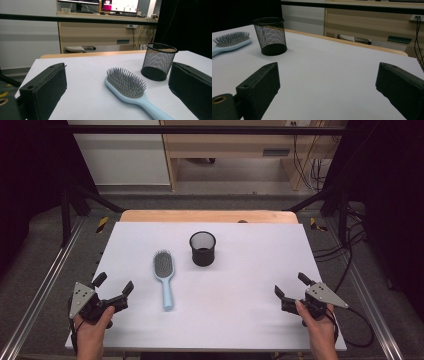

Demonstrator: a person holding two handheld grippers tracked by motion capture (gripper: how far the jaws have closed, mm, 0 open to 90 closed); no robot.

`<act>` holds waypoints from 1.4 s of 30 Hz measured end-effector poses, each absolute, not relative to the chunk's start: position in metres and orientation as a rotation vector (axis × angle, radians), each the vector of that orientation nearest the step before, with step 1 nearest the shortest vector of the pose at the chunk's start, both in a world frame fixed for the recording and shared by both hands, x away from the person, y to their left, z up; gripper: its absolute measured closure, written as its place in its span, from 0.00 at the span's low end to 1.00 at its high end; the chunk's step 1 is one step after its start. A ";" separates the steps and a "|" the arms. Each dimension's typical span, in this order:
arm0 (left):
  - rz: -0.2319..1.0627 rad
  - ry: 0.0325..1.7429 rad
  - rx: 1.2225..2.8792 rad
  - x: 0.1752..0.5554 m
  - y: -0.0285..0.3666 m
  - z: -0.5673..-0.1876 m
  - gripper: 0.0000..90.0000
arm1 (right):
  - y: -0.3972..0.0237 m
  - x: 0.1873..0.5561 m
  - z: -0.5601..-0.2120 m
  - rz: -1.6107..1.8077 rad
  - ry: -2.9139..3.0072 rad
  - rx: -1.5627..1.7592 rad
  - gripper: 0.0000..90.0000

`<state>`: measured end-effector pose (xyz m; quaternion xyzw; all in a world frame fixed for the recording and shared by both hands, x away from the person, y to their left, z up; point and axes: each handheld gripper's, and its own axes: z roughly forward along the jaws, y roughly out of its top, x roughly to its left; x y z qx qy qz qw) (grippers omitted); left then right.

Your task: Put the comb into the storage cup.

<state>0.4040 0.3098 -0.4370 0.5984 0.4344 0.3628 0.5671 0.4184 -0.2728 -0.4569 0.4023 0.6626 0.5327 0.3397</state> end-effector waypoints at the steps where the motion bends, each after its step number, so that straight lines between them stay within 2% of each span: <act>1: 0.854 1.026 1.406 0.404 0.309 -0.437 0.02 | -0.273 0.419 -0.457 1.387 1.726 1.047 0.06; 6: 0.859 1.033 1.428 0.404 0.304 -0.438 0.02 | -0.272 0.419 -0.458 1.380 1.737 1.049 0.06; 10: 0.930 1.026 1.505 0.401 0.296 -0.435 0.02 | -0.272 0.419 -0.459 1.375 1.739 1.060 0.06; 19: 0.861 0.985 1.571 0.398 0.261 -0.422 0.03 | -0.271 0.420 -0.460 1.371 1.741 1.064 0.05; 30: 0.785 0.913 1.660 0.430 0.211 -0.417 0.08 | -0.273 0.420 -0.459 1.380 1.734 1.072 0.05; 38: 0.750 0.904 1.725 0.434 0.200 -0.427 0.27 | -0.273 0.420 -0.460 1.378 1.735 1.078 0.05; 40: 0.730 0.902 1.739 0.432 0.201 -0.431 0.39 | -0.273 0.420 -0.460 1.379 1.737 1.078 0.05; 42: 0.713 0.897 1.764 0.430 0.200 -0.436 0.45 | -0.273 0.421 -0.460 1.378 1.736 1.074 0.05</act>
